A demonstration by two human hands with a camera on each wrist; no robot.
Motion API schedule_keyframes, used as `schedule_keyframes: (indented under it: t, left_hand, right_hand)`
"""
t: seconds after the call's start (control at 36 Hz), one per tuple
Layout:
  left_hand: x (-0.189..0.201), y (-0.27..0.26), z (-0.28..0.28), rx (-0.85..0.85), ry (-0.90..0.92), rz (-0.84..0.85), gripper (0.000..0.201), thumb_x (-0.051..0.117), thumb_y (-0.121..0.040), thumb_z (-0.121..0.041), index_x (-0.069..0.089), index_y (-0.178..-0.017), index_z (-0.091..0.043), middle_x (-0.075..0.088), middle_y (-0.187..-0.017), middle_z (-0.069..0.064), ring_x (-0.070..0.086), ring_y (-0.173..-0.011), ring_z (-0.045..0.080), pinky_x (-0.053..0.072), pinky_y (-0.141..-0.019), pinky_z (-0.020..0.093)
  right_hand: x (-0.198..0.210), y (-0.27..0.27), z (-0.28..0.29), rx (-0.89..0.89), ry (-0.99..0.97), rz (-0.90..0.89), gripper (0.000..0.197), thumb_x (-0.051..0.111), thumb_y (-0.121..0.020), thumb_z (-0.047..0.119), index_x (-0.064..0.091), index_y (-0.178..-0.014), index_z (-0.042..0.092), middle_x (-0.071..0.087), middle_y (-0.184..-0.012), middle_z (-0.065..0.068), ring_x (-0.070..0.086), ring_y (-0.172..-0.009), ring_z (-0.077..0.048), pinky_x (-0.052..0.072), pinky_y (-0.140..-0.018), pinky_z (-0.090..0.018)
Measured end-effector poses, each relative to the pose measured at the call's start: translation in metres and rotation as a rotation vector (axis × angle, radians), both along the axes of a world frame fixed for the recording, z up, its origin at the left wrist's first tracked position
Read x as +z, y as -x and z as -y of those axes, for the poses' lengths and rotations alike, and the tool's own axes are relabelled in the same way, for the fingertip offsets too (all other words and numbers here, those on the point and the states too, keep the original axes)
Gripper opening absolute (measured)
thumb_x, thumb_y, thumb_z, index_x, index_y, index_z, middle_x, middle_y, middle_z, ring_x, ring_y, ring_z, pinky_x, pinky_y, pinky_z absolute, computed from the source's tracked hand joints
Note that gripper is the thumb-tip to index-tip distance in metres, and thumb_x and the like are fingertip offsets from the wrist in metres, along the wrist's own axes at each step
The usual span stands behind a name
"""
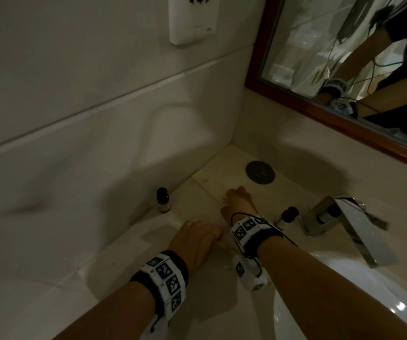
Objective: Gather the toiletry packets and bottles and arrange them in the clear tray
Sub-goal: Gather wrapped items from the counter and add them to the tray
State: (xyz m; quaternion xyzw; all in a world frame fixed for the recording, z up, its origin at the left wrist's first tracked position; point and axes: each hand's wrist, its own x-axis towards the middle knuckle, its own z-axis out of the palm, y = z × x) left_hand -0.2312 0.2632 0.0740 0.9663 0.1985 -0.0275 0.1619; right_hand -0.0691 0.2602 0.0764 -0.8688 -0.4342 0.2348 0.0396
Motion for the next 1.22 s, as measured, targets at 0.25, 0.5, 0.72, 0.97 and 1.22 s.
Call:
schedule_keyframes:
  t: [0.25, 0.5, 0.72, 0.97, 1.22]
  left_hand:
    - [0.01, 0.004, 0.004, 0.047, -0.153, -0.037, 0.026, 0.034, -0.099, -0.019, 0.048, -0.121, -0.022, 0.054, -0.118, 0.001, 0.05, -0.105, 0.022, 0.032, -0.088, 0.03]
    - [0.024, 0.007, 0.013, -0.058, -0.294, 0.137, 0.046, 0.086, -0.053, -0.017, 0.061, -0.088, -0.035, 0.063, -0.077, -0.011, 0.059, -0.062, 0.013, 0.05, -0.055, 0.024]
    - [0.056, -0.002, 0.044, -0.097, -0.405, 0.241, 0.054, 0.085, -0.046, -0.007, 0.064, -0.088, -0.035, 0.064, -0.08, -0.01, 0.06, -0.065, 0.014, 0.047, -0.055, 0.026]
    - [0.087, -0.026, 0.114, -0.214, -0.428, 0.364, 0.051, 0.084, -0.05, -0.005, 0.065, -0.09, -0.031, 0.064, -0.078, -0.005, 0.059, -0.061, 0.015, 0.046, -0.054, 0.027]
    - [0.095, -0.062, 0.194, -0.296, -0.417, 0.365, 0.056, 0.086, -0.052, -0.009, 0.063, -0.096, -0.035, 0.066, -0.082, -0.009, 0.063, -0.062, 0.013, 0.053, -0.063, 0.034]
  right_hand:
    - [0.014, -0.005, 0.004, 0.182, 0.064, 0.168, 0.031, 0.046, -0.09, 0.016, 0.052, -0.12, 0.006, 0.051, -0.124, -0.013, 0.05, -0.113, -0.029, 0.043, -0.093, -0.039]
    - [0.036, -0.003, 0.027, 0.083, -0.051, 0.025, 0.036, 0.042, -0.09, 0.004, 0.047, -0.125, 0.006, 0.052, -0.127, -0.017, 0.053, -0.113, -0.031, 0.046, -0.096, -0.039]
    - [0.082, 0.0, 0.08, -0.002, -0.159, 0.05, 0.025, 0.042, -0.089, 0.008, 0.043, -0.114, 0.013, 0.062, -0.093, -0.016, 0.061, -0.081, -0.032, 0.053, -0.067, -0.038]
    - [0.108, -0.012, 0.184, -0.066, -0.269, 0.055, 0.031, 0.04, -0.094, 0.012, 0.036, -0.124, 0.02, 0.063, -0.09, -0.009, 0.061, -0.074, -0.024, 0.051, -0.062, -0.035]
    - [0.124, -0.034, 0.305, -0.198, -0.302, 0.078, 0.031, 0.039, -0.09, 0.009, 0.041, -0.115, 0.027, 0.065, -0.096, 0.0, 0.063, -0.078, -0.022, 0.053, -0.065, -0.036]
